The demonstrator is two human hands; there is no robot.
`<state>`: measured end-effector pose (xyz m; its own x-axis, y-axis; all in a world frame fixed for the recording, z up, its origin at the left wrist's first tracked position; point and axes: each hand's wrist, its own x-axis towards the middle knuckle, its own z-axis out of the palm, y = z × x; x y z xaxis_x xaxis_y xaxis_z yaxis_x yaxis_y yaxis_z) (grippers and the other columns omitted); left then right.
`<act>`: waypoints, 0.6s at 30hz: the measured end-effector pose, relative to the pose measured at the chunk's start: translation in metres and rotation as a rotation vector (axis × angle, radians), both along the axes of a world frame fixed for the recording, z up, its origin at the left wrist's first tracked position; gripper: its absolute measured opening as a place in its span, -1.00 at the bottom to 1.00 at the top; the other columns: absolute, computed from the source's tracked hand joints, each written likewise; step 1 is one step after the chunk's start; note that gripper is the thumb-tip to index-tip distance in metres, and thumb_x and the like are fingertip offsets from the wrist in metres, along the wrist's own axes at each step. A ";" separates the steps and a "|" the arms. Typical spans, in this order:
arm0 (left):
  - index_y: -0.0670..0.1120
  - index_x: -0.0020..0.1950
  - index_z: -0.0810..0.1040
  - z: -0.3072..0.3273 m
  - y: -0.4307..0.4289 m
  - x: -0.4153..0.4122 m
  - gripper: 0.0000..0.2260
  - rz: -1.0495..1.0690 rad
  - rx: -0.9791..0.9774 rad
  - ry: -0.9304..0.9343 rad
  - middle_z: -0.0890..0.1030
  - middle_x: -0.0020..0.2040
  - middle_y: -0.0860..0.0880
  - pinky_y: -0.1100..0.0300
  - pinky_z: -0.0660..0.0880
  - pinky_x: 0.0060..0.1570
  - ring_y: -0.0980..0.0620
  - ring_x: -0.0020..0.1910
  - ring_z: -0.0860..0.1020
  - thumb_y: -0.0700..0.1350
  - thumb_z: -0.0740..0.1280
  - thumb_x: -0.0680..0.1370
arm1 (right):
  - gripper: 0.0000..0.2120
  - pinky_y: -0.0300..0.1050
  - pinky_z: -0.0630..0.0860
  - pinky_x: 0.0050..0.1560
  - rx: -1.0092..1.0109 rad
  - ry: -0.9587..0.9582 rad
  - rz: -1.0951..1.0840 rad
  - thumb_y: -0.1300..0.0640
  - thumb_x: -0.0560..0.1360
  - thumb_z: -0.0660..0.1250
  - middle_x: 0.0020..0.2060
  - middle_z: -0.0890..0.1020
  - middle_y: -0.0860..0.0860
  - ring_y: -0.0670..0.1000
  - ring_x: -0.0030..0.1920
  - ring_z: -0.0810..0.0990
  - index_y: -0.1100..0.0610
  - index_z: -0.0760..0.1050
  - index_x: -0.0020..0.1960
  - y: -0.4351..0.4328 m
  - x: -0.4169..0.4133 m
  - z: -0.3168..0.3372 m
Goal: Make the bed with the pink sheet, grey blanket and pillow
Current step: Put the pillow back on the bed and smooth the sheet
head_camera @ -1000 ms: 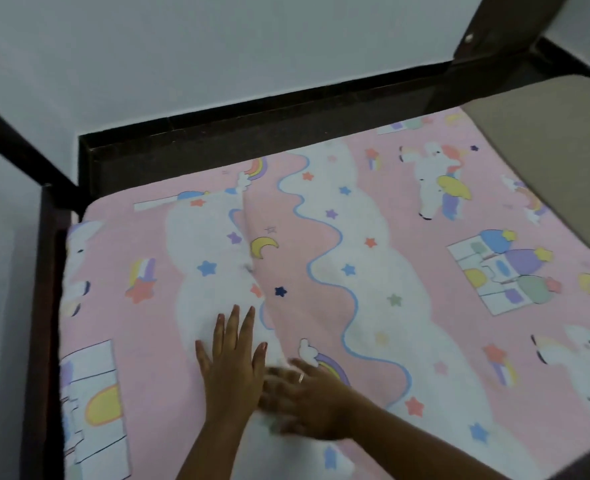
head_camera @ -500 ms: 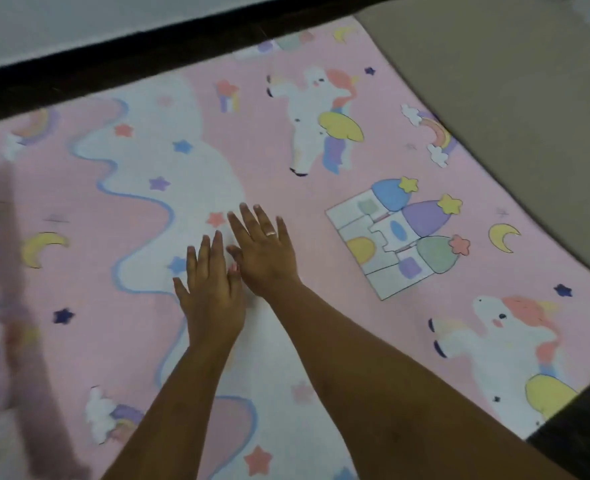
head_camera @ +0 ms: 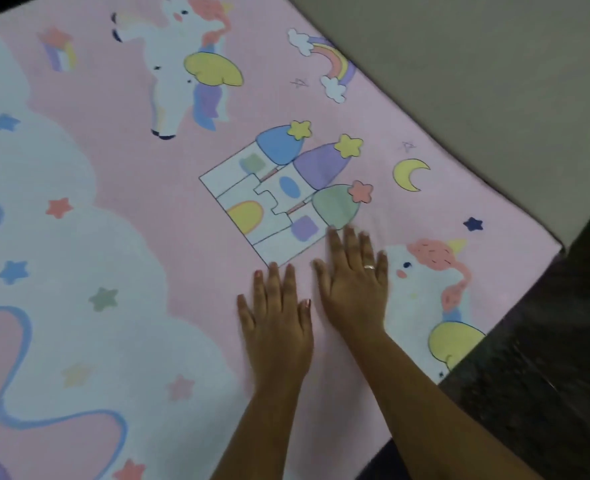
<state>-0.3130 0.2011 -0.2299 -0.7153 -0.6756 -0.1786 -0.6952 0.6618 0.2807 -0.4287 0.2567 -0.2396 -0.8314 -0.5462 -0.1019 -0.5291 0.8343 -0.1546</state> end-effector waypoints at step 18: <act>0.07 0.41 0.34 0.062 0.134 0.105 -0.60 -0.151 0.278 0.234 0.43 0.38 0.04 0.16 0.23 0.30 0.10 0.37 0.31 0.11 -0.02 0.62 | -0.40 0.10 -0.10 0.48 -0.081 -0.173 -0.241 -0.15 0.62 -0.07 0.55 -0.04 0.07 0.10 0.54 -0.09 0.10 -0.11 0.56 0.142 0.032 0.087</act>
<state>-0.2085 0.3355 -0.1677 -0.8463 -0.5081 -0.1601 -0.4914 0.6283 0.6031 -0.3963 0.3984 -0.1522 -0.9120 -0.3476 -0.2179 -0.2776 0.9139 -0.2962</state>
